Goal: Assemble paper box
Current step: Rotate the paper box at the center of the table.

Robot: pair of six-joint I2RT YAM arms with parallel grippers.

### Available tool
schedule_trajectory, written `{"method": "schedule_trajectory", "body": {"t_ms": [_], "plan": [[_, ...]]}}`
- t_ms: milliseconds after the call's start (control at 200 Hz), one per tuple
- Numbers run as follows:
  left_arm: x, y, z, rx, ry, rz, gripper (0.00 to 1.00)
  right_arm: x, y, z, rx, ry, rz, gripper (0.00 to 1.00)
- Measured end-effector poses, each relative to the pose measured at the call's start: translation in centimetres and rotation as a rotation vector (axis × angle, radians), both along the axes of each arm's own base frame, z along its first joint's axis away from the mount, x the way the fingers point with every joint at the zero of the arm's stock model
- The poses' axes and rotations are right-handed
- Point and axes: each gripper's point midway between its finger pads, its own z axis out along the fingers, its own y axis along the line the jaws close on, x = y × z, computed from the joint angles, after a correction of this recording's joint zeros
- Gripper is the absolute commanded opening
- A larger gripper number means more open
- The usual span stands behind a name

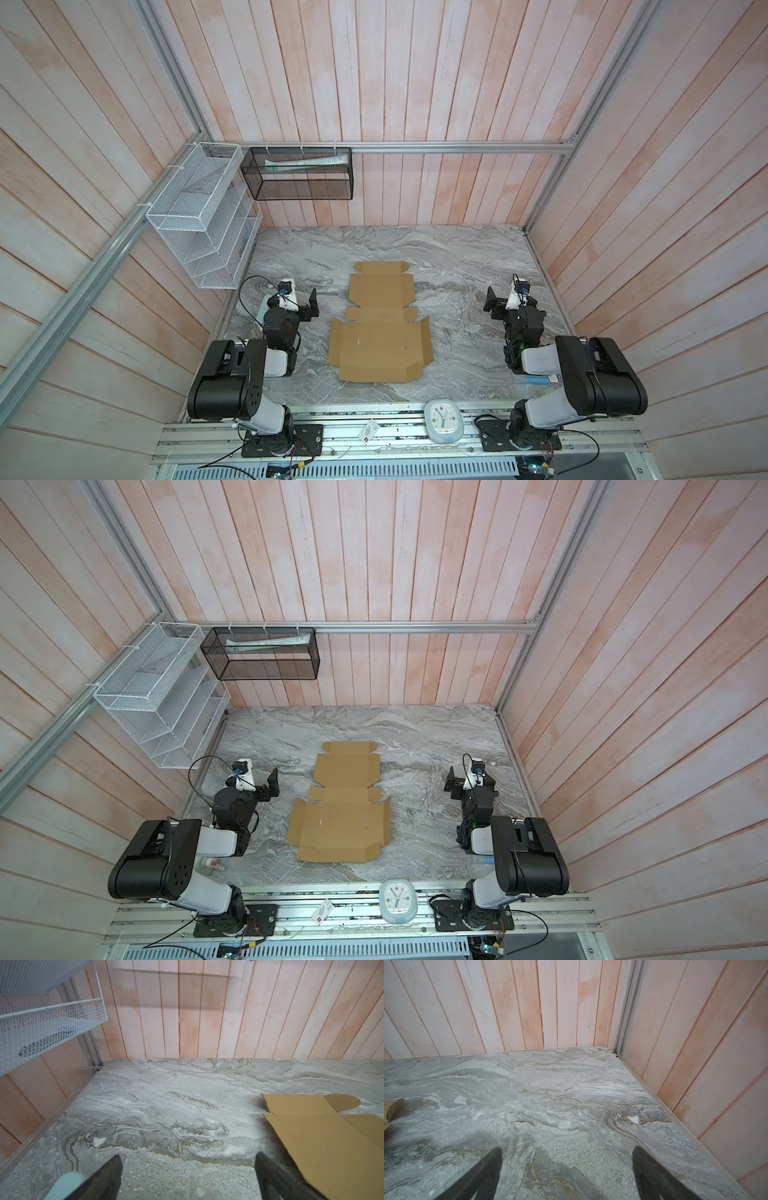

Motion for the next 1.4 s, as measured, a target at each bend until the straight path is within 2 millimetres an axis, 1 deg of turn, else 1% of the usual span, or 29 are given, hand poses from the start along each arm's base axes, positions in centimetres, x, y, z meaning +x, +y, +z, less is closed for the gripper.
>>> {"method": "schedule_trajectory", "body": {"t_ms": [55,95,150,195,235,285,345,405,480,550,635,680,760,780,820,850,855,860,870,900,905,910,940,1090,1125,1140,1260,1340,1400], "plan": [[0.1,0.2,1.0,0.001,-0.002,0.010,1.00,0.7,-0.5,0.2,0.008,0.035,-0.031,0.98],[0.3,0.5,2.1,-0.005,-0.013,0.027,1.00,1.8,-1.1,1.3,0.019,0.049,-0.063,0.98],[0.7,1.0,4.1,-0.024,-0.033,0.060,1.00,3.6,-1.8,4.0,0.034,0.039,-0.108,0.98],[1.0,1.7,5.8,-0.060,-0.044,0.106,1.00,4.5,-2.2,6.2,0.049,0.019,-0.132,0.98],[1.3,2.4,7.3,-0.105,-0.055,0.152,1.00,4.8,-2.4,7.9,0.066,0.001,-0.148,0.98],[1.4,3.6,8.4,-0.184,-0.051,0.220,1.00,4.6,-2.7,9.6,0.098,-0.019,-0.165,0.98],[1.3,5.1,9.2,-0.269,-0.041,0.275,1.00,3.9,-2.7,10.4,0.137,-0.019,-0.177,0.98],[0.9,6.4,9.2,-0.343,-0.020,0.312,1.00,3.2,-2.6,10.3,0.173,0.007,-0.176,0.98],[0.7,6.6,8.5,-0.395,0.024,0.313,1.00,2.5,-2.1,9.6,0.212,0.065,-0.161,0.98],[1.0,5.5,8.1,-0.437,0.091,0.276,1.00,1.9,-1.3,8.9,0.248,0.123,-0.134,0.98],[1.7,3.8,8.5,-0.458,0.145,0.228,1.00,1.0,0.3,8.3,0.277,0.182,-0.091,0.98],[2.1,2.7,9.0,-0.457,0.164,0.199,1.00,0.4,1.6,8.0,0.288,0.209,-0.062,0.98],[2.7,0.0,10.0,-0.448,0.203,0.138,1.00,-0.7,4.8,7.7,0.296,0.257,0.012,0.98],[2.8,-0.6,10.2,-0.446,0.211,0.123,1.00,-1.1,5.9,7.7,0.296,0.273,0.035,0.94],[3.1,-1.8,10.5,-0.440,0.231,0.098,1.00,-1.6,7.6,7.6,0.293,0.297,0.080,0.80],[3.2,-2.5,10.7,-0.434,0.244,0.080,1.00,-1.9,8.7,7.6,0.298,0.312,0.104,0.73],[3.3,-2.7,10.7,-0.433,0.250,0.077,1.00,-2.1,9.1,7.6,0.294,0.317,0.114,0.70],[3.3,-2.7,10.7,-0.433,0.250,0.077,1.00,-2.1,9.1,7.6,0.294,0.317,0.114,0.70],[3.3,-2.9,10.7,-0.431,0.254,0.074,1.00,-2.2,9.4,7.5,0.300,0.322,0.119,0.65],[3.4,-3.7,10.6,-0.424,0.276,0.058,1.00,-2.6,10.7,7.4,0.299,0.342,0.152,0.56],[3.5,-3.9,10.7,-0.423,0.277,0.054,1.00,-2.7,10.9,7.4,0.304,0.345,0.155,0.53],[3.5,-4.0,10.7,-0.422,0.280,0.053,1.00,-2.8,11.1,7.4,0.305,0.348,0.159,0.53],[3.6,-4.6,10.5,-0.415,0.300,0.041,1.00,-3.1,11.9,7.4,0.307,0.362,0.177,0.43],[4.1,-7.8,9.0,-0.375,0.392,-0.020,1.00,-4.8,16.2,6.9,0.318,0.430,0.276,0.16],[4.1,-8.6,8.5,-0.368,0.415,-0.039,1.00,-5.2,17.2,6.7,0.320,0.448,0.298,0.07],[4.0,-9.0,8.3,-0.365,0.425,-0.047,1.00,-5.3,17.6,6.6,0.321,0.456,0.308,0.00],[4.0,-11.8,6.7,-0.340,0.498,-0.105,1.00,-6.6,21.0,5.5,0.324,0.527,0.383,0.00],[4.5,-13.6,6.2,-0.326,0.530,-0.145,0.92,-7.2,22.8,4.7,0.324,0.570,0.421,0.00],[5.0,-14.9,6.1,-0.306,0.545,-0.175,0.80,-7.7,24.1,4.1,0.322,0.602,0.448,0.00]]}}
